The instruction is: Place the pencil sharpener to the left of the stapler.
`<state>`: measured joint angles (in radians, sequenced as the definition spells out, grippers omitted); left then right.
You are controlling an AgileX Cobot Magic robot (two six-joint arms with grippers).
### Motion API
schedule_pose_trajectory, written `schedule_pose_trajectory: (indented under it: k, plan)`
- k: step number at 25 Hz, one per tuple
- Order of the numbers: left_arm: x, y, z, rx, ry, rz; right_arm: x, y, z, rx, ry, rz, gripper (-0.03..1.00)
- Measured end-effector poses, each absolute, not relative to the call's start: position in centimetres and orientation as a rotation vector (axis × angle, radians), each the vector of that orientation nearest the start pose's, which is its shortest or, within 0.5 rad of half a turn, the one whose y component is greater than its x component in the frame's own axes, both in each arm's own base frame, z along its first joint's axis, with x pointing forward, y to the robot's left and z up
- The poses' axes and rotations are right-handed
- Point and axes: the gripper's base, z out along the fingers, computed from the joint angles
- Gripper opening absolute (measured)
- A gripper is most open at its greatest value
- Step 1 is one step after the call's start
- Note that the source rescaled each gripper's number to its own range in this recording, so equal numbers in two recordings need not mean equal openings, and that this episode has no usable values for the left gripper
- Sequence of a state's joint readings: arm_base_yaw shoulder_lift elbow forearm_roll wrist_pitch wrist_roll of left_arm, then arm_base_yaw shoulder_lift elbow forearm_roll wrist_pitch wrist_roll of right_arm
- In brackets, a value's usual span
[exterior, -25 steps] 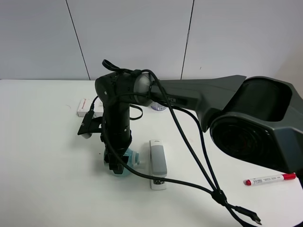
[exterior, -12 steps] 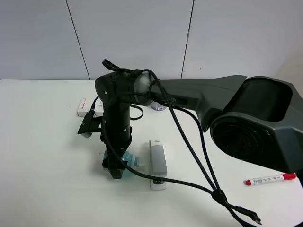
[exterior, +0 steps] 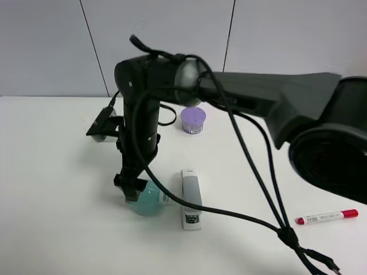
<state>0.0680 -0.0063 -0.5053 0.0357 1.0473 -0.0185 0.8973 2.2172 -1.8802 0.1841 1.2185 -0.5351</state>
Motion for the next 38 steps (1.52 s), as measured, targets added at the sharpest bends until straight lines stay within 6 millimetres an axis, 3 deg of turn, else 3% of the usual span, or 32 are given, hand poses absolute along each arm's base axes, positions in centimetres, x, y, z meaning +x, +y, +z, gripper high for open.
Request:
schedule_pose_trajectory:
  k: [4, 10, 17, 22, 26, 31, 34, 38]
  plan:
    - [-0.6, 0.2, 28.0, -0.089, 2.018, 0.074, 28.2, 34.9, 24.2, -1.679, 2.441, 0.264, 0.99]
    - [-0.6, 0.2, 28.0, -0.089, 2.018, 0.074, 31.6, 28.9, 30.2, -1.306, 2.504, 0.287, 0.99]
    - [-0.6, 0.2, 28.0, -0.089, 2.018, 0.074, 35.9, 18.2, 35.3, -0.867, 2.540, 0.127, 0.99]
    - [-0.6, 0.2, 28.0, -0.089, 2.018, 0.074, 36.3, 10.9, 38.9, -0.610, 2.515, 0.049, 1.00]
    - [-0.6, 0.2, 28.0, -0.089, 2.018, 0.074, 34.9, 5.9, 39.4, -0.451, 2.553, 0.000, 1.00]
    - [-0.6, 0.2, 28.0, -0.089, 2.018, 0.074, 31.0, 0.7, 37.6, -0.274, 2.666, -0.043, 1.00]
    - [-0.6, 0.2, 28.0, -0.089, 2.018, 0.074, 28.2, -1.2, 37.2, -0.188, 2.691, -0.061, 1.00]
    - [-0.6, 0.2, 28.0, -0.089, 2.018, 0.074, 24.4, -1.4, 37.4, -0.144, 2.675, -0.029, 1.00]
